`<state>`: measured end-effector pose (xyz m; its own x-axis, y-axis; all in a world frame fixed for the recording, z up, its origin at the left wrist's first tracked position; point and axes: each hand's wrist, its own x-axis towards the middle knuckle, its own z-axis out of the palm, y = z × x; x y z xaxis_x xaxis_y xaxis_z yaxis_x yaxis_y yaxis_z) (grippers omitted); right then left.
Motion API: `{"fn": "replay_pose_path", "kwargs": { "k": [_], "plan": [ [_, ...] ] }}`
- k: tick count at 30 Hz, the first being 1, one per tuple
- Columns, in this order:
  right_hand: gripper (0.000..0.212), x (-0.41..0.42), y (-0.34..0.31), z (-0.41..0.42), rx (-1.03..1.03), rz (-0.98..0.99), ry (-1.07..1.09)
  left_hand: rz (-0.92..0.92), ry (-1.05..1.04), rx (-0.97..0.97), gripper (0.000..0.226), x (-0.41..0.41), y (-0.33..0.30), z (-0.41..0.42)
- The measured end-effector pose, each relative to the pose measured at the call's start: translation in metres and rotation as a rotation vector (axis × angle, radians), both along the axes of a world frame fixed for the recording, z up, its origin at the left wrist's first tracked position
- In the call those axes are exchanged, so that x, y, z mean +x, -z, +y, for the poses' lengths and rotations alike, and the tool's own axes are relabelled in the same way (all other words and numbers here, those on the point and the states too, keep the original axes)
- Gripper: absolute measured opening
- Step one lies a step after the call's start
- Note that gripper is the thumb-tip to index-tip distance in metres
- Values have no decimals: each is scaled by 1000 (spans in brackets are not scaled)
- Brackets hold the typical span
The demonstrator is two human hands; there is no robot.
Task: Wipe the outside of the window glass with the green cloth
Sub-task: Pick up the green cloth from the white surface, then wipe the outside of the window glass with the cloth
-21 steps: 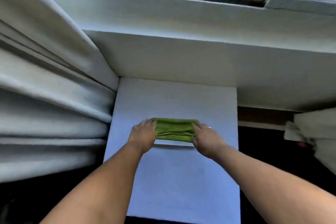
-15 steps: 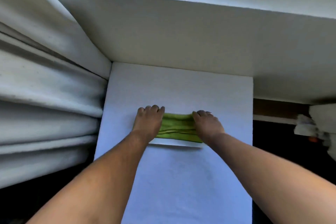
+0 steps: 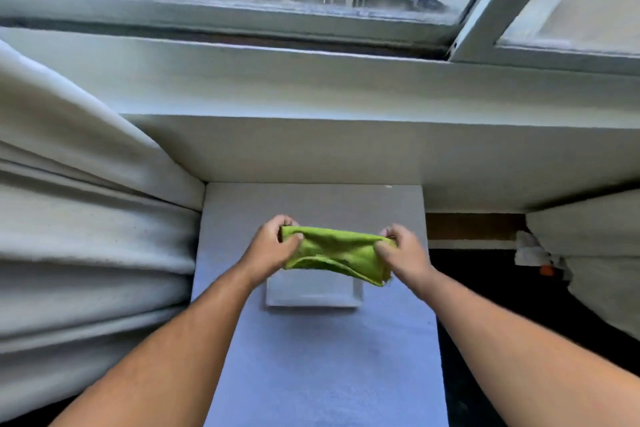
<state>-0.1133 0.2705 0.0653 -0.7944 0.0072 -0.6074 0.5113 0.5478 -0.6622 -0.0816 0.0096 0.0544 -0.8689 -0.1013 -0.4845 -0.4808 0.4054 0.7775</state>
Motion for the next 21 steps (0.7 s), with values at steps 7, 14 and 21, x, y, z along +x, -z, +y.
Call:
{"fn": "replay_pose_path", "kwargs": {
  "k": [7, 14, 21],
  "plan": [
    [11, -21, -135, 32, -431, -54, 416, 8, -353, 357, 4, -49, -133, 77],
    [17, -73, -298, 156, -224, 522, 652, 242, -65, 394, 14, -119, -311, 195],
    [21, -192, -532, 313, -217, 1023, 653, 533, 119, 327, 25, -217, -504, 350]
  ]
}}
